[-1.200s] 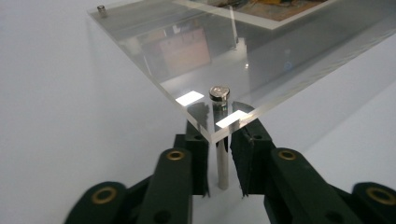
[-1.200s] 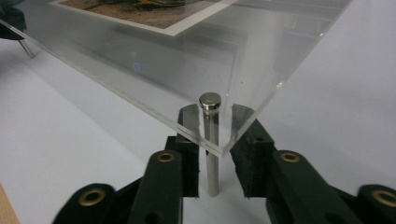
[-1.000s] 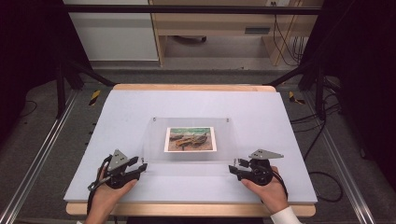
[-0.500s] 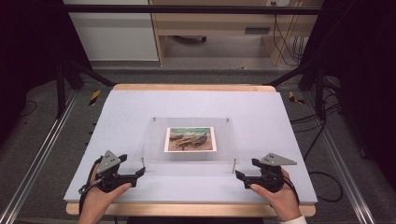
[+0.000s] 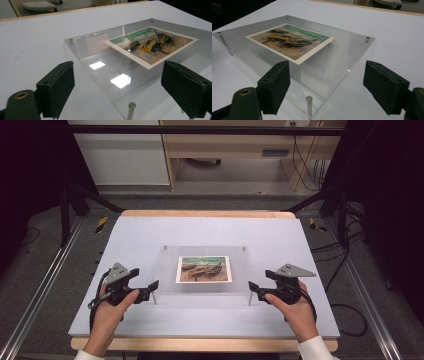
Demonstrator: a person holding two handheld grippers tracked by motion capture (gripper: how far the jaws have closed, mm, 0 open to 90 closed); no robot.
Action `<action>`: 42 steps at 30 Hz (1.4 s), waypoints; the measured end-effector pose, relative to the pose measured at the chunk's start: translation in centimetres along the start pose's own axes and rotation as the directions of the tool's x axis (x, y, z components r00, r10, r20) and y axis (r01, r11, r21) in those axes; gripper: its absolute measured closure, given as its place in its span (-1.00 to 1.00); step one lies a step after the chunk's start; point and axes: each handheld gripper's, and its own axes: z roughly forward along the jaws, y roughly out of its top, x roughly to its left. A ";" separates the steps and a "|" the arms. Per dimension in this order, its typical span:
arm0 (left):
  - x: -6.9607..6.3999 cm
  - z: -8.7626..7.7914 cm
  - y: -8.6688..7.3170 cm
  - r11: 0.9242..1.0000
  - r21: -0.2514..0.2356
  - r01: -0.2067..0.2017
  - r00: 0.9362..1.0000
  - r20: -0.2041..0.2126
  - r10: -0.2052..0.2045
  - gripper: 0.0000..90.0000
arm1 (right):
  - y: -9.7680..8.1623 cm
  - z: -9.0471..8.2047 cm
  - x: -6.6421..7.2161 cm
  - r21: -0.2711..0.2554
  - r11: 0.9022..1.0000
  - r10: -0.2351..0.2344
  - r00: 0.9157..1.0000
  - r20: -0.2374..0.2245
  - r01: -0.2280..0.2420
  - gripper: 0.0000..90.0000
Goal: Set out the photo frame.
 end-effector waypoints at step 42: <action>1.3 2.7 -2.9 0.959 0.115 0.259 0.949 0.155 -0.275 -0.47 | -1.4 4.0 -1.5 0.166 0.967 0.216 0.968 -0.127 -0.194 -0.43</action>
